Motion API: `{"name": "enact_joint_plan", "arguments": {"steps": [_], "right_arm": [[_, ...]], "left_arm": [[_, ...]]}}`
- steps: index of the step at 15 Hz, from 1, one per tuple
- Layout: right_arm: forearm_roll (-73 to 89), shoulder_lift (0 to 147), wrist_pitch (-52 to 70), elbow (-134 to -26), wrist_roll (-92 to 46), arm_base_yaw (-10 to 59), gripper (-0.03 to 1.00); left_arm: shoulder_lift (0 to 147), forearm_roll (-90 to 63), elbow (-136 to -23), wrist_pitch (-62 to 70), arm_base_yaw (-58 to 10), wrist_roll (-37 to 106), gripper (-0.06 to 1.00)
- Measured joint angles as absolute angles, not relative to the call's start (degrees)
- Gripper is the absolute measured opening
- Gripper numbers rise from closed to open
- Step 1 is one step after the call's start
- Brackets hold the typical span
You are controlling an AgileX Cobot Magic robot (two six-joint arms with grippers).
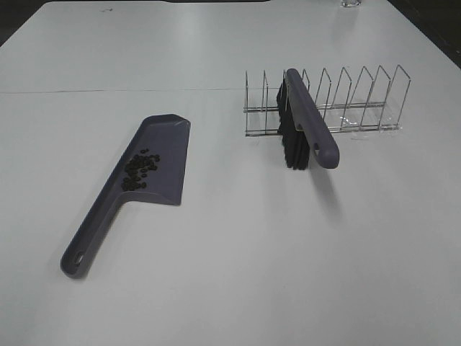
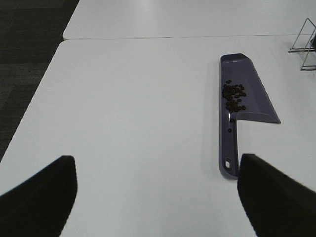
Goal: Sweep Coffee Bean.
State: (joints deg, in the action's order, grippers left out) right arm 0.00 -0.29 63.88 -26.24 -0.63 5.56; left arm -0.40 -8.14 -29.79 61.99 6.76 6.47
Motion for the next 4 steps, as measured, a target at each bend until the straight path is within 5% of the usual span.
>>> {"name": "enact_joint_plan", "arguments": {"steps": [4], "right_arm": [[0.0, -0.29, 63.88, -26.24, -0.63, 5.56, 0.68]], "left_arm": [[-0.4, -8.14, -29.79, 61.99, 6.76, 6.47, 0.81]]}}
